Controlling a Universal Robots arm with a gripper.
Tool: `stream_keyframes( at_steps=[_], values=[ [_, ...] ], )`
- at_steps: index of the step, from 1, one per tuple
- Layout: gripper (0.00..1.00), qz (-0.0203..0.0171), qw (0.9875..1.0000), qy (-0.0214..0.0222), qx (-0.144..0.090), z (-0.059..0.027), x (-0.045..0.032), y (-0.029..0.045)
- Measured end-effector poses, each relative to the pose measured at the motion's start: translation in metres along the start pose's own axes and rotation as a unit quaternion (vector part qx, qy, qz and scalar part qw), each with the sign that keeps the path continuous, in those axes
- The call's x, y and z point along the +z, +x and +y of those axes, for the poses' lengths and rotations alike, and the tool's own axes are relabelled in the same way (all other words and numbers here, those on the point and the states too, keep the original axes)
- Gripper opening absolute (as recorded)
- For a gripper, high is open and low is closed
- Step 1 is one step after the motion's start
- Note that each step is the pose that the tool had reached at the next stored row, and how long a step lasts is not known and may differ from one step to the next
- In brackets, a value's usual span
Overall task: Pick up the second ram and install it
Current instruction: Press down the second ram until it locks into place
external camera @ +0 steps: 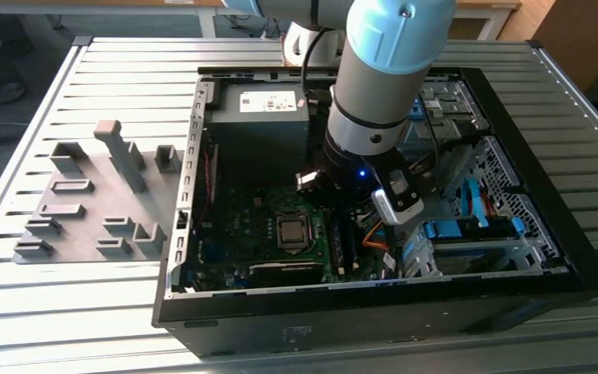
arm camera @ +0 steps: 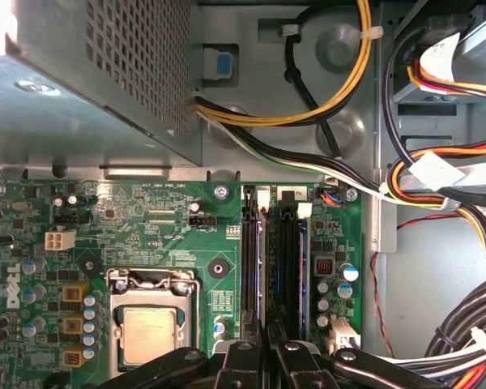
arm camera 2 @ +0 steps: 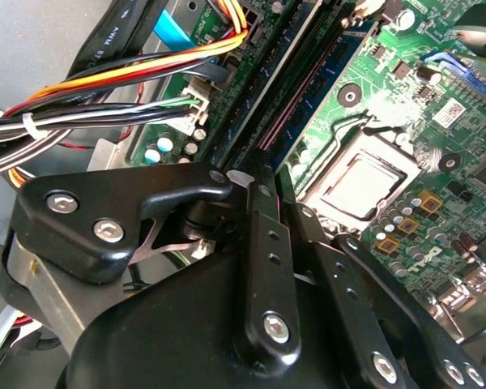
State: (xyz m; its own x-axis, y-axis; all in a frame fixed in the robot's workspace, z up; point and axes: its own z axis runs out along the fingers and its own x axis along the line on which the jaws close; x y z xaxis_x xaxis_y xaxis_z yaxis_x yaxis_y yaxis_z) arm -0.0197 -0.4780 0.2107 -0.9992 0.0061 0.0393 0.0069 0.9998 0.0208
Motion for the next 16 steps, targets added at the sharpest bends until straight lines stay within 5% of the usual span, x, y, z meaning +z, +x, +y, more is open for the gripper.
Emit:
stream_keyframes(
  at_steps=[16],
  values=[
    [0.14,-0.0001,1.0000,-0.0016,0.009,-0.0002,-0.0008,-0.0001]
  ],
)
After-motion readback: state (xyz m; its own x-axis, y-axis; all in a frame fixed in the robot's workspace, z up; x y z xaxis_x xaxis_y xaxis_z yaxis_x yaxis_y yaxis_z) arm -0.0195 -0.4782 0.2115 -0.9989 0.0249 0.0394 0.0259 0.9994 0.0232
